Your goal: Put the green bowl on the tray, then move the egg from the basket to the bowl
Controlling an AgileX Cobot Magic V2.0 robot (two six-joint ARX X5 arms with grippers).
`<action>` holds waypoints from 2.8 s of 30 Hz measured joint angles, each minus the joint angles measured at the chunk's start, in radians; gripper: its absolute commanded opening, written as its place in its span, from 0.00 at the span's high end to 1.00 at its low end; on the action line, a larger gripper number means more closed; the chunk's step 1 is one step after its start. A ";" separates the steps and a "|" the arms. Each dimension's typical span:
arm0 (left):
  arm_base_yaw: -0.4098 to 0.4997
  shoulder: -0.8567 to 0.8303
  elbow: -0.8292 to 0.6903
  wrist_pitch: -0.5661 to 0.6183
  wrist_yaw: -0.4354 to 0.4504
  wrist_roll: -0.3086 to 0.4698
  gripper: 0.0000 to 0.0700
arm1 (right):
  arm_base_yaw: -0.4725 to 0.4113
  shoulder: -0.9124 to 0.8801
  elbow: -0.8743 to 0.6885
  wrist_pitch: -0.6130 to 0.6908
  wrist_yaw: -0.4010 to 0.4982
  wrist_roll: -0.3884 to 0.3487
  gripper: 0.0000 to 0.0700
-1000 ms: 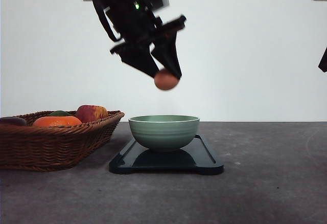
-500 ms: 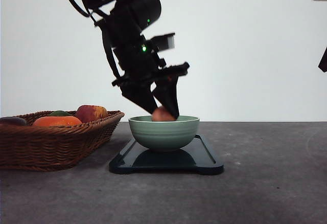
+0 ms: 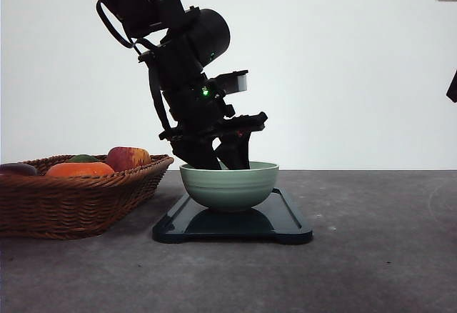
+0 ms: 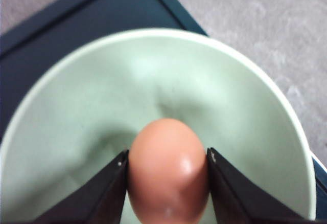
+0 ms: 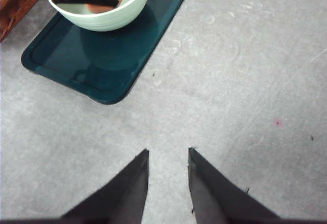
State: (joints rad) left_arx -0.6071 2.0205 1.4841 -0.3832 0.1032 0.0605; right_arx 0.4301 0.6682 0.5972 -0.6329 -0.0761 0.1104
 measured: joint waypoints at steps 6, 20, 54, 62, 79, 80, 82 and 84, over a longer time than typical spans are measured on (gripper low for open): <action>0.000 0.000 0.000 -0.001 0.000 0.000 0.61 | 0.000 0.000 0.000 -0.006 0.000 0.000 0.79; 0.000 0.000 0.000 0.004 0.000 0.000 0.61 | 0.000 0.000 0.000 -0.006 0.000 0.000 0.79; 0.000 0.010 0.000 -0.028 0.000 -0.001 0.43 | 0.000 0.000 0.000 -0.043 -0.001 0.000 0.79; 0.000 0.010 0.120 -0.155 0.000 -0.001 0.44 | 0.000 0.000 0.000 -0.066 -0.001 0.001 0.79; 0.054 -0.141 0.255 -0.499 0.162 -0.050 0.47 | 0.000 0.000 0.000 -0.066 -0.001 0.002 0.79; 0.061 -0.172 0.222 -0.480 0.162 -0.056 0.47 | 0.000 0.000 0.000 -0.066 -0.001 0.002 0.79; 0.076 -0.237 0.146 -0.438 0.162 -0.074 0.47 | 0.000 0.000 0.000 -0.066 -0.001 0.002 0.79; 0.092 -0.308 0.062 -0.397 0.163 -0.093 0.47 | 0.000 0.000 0.000 -0.066 -0.001 0.002 0.79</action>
State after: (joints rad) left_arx -0.5154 1.7122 1.5465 -0.7800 0.2657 -0.0325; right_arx 0.4301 0.6682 0.5972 -0.6989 -0.0769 0.1120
